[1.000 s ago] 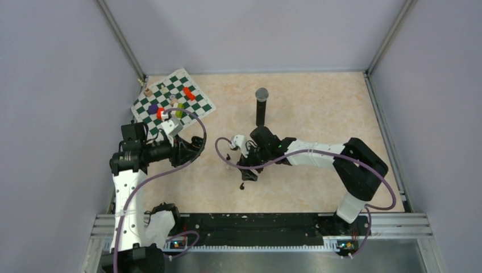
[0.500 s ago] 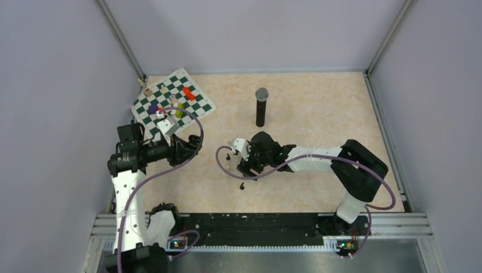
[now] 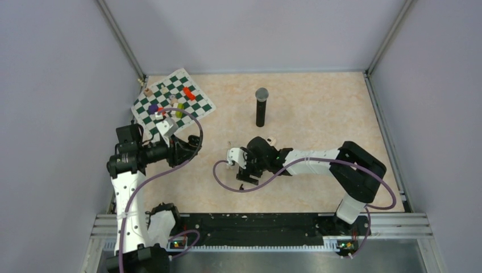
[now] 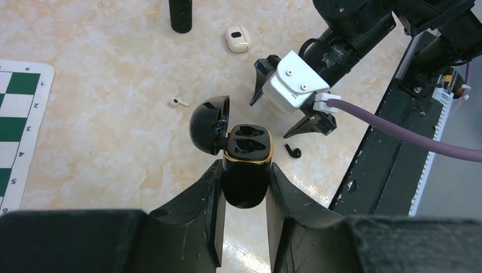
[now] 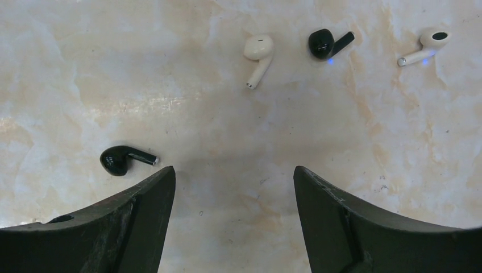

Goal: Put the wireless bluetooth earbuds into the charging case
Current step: Pick up the earbud from the center of the board.

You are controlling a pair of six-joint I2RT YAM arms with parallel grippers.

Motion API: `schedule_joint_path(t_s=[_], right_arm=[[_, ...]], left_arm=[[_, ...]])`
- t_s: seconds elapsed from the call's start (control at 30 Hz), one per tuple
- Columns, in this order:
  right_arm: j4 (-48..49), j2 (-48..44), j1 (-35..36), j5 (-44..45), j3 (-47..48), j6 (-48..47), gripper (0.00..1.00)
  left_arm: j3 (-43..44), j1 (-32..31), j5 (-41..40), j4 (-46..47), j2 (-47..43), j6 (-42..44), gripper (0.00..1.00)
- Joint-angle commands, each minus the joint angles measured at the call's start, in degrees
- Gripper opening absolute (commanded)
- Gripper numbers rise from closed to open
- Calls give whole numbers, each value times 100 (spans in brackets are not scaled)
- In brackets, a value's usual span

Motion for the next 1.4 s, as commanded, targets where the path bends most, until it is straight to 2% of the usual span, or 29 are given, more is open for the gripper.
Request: schedule_joint_path(t_s=[0.0,0.13,0.4,0.57,0.8,0.97,1.2,1.37], right_arm=[[-355,-292,44,-317,39,-504,76],[-610,-306,128,-710,-28,-779,77],[-429,-185,512,-455,-136,-905,79],[-107,-81,683,-89,-164,-828,80],[528,133,715,898,-104,-500,80],[531,173,711,913,13,-222,80],[548,449,710,1878,443,279,80],[577,507,714,2127,525,494,79]], left_arm=[[5,43,279,-33,-37,128,0],[5,56,298,-48,-27,135,0],[10,67,309,-68,-17,156,0],[14,82,327,-99,-20,178,0],[14,107,353,-143,-20,248,0],[14,117,364,-177,-5,284,0],[10,126,379,-209,-2,325,0],[5,135,389,-222,-1,345,0]])
